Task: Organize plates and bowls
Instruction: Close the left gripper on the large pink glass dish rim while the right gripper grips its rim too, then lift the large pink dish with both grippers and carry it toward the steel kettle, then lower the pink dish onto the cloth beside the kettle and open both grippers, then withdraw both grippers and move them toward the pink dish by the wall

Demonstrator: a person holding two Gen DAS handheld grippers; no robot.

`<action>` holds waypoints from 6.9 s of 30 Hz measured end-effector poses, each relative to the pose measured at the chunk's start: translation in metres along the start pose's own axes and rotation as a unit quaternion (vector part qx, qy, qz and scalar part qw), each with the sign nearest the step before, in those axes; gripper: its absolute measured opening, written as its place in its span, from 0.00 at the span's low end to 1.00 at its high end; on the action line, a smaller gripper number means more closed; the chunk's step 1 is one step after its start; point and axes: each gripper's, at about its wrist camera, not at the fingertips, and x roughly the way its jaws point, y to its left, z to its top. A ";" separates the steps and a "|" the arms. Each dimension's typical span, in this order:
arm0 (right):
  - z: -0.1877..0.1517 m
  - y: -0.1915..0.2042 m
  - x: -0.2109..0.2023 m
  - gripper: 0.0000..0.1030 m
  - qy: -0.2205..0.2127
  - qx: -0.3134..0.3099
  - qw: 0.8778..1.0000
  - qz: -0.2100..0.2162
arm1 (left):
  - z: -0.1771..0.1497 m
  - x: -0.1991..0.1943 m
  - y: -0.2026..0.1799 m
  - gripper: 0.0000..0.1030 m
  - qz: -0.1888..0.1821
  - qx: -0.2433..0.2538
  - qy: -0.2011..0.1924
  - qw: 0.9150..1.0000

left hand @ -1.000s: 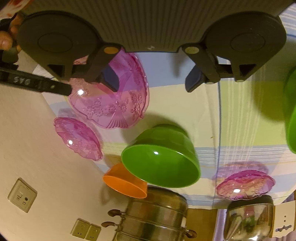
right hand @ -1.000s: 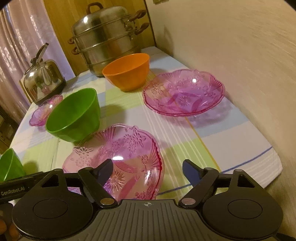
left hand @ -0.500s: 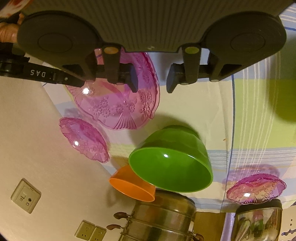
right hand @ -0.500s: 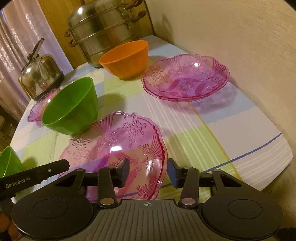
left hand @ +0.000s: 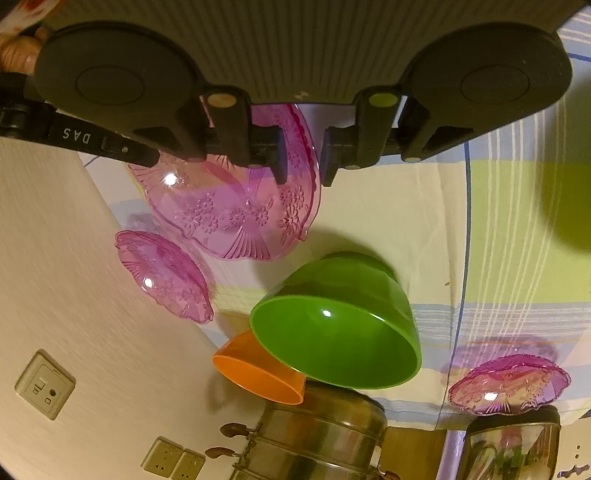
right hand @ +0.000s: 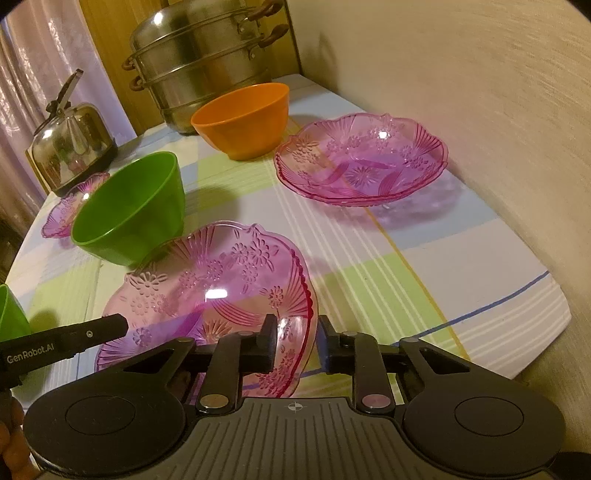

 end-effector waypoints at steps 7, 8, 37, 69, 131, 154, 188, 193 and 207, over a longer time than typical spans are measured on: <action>0.000 0.001 0.001 0.15 -0.001 -0.002 1.000 -0.006 | -0.004 0.002 0.001 0.09 0.008 0.000 0.010 1.000; 0.000 0.000 0.001 0.14 -0.001 -0.002 1.000 -0.005 | -0.003 0.000 0.000 0.08 0.008 0.000 0.010 1.000; 0.023 0.064 -0.122 0.11 -0.086 -0.028 0.995 0.043 | 0.042 -0.150 -0.017 0.08 0.017 -0.006 -0.087 0.996; 0.116 0.247 -0.018 0.11 -0.060 -0.111 0.979 0.159 | 0.169 -0.165 0.140 0.08 0.147 -0.039 -0.113 0.982; 0.161 0.308 0.232 0.13 -0.006 -0.135 0.984 0.112 | 0.245 0.050 0.274 0.17 0.202 0.014 -0.019 0.979; 0.170 0.304 0.194 0.72 -0.052 -0.116 0.984 0.128 | 0.246 0.007 0.258 0.30 0.201 0.009 -0.051 0.978; 0.078 0.148 -0.093 0.80 -0.092 -0.110 0.988 0.053 | 0.110 -0.172 0.000 0.92 0.138 0.026 -0.139 0.980; 0.060 0.106 -0.122 0.80 -0.096 -0.074 0.992 0.035 | 0.090 -0.168 -0.041 0.92 0.088 0.043 -0.130 0.987; 0.023 -0.005 -0.168 0.80 -0.088 0.013 0.995 -0.035 | 0.033 -0.130 -0.110 0.92 0.037 0.052 -0.076 0.995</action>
